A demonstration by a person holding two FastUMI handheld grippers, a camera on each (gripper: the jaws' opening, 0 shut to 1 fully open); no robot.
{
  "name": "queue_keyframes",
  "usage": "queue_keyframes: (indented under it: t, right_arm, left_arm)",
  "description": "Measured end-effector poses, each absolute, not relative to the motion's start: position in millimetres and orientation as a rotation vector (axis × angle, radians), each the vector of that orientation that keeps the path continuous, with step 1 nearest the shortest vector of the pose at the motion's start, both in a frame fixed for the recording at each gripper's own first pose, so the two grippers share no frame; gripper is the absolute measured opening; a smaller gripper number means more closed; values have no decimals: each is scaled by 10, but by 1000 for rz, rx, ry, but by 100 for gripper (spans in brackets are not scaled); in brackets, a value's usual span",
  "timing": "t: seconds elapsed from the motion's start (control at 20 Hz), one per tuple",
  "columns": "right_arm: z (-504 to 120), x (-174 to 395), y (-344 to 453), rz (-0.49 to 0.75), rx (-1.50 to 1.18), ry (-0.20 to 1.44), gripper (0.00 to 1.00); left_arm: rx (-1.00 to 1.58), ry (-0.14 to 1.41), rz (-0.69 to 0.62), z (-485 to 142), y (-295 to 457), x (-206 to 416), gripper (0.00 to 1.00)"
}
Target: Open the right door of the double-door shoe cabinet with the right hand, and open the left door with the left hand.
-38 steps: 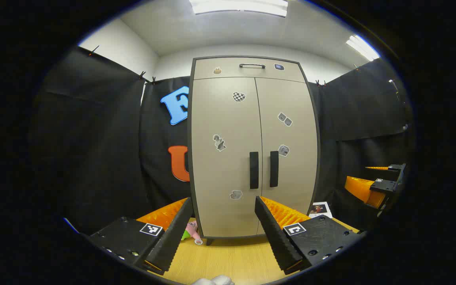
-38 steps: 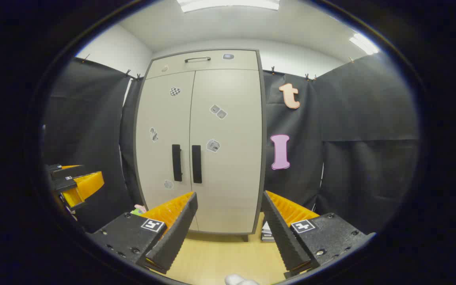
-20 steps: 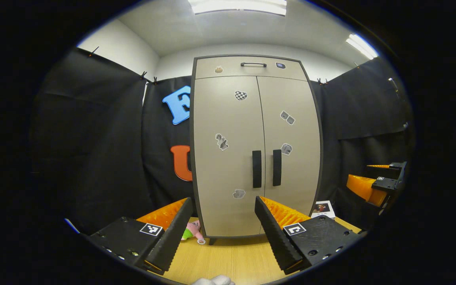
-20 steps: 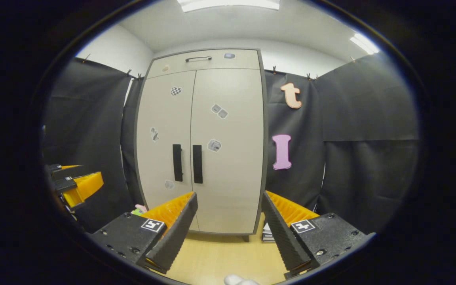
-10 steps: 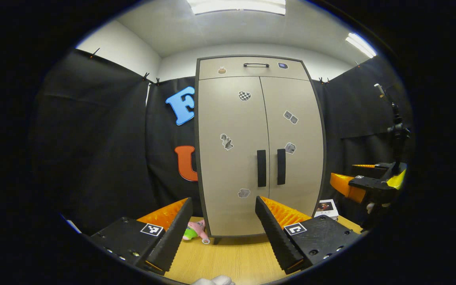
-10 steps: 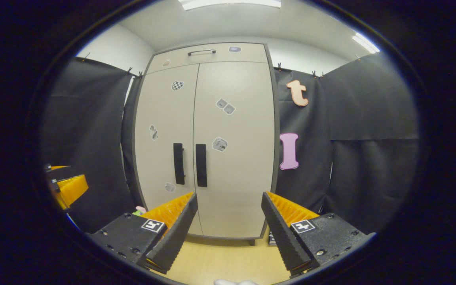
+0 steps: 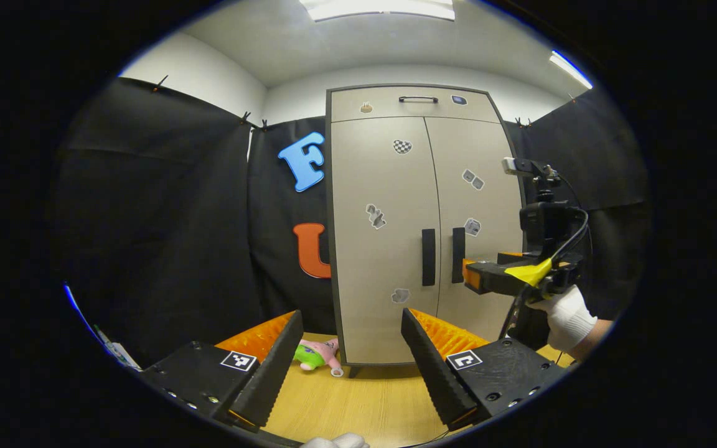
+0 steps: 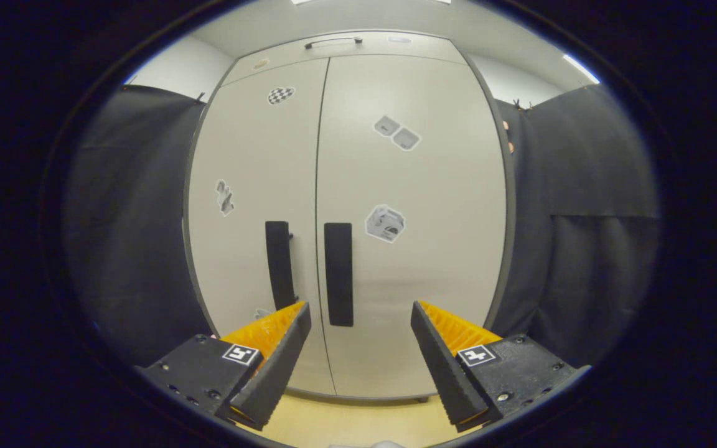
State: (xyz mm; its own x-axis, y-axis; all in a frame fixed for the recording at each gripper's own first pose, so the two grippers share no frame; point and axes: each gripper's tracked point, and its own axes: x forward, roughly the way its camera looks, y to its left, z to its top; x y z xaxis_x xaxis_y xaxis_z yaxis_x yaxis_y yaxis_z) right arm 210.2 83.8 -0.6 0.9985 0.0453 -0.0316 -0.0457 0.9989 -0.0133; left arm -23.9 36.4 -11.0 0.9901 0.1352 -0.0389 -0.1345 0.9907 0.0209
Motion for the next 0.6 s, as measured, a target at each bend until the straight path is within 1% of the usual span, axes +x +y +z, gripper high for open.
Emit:
queue_keyframes:
  t: [0.1,0.3,0.35,0.4,0.45,0.5,0.55,0.6]
  right_arm:
    - [43,2339,945,42,-32,15,99]
    - [29,2675,1062,44,-40,45,94]
    - [9,2741,1064,38,-39,55,87]
    - [-12,2784,1073,36,-34,61,85]
    - [-37,2841,1058,27,-32,72,77]
    - [-73,2877,1058,29,-23,84,73]
    - [-84,2897,1057,26,-14,95,67]
    - [-60,2905,1034,14,-3,81,66]
  left_arm:
    - [20,42,154,-109,397,-276,95]
    - [19,42,190,-97,468,-327,95]
    - [22,44,200,-104,491,-339,95]
    - [21,46,208,-103,512,-349,95]
    - [17,47,214,-106,526,-364,95]
    - [16,46,220,-107,541,-380,95]
    - [17,48,226,-112,560,-392,95]
    - [17,47,231,-110,583,-389,95]
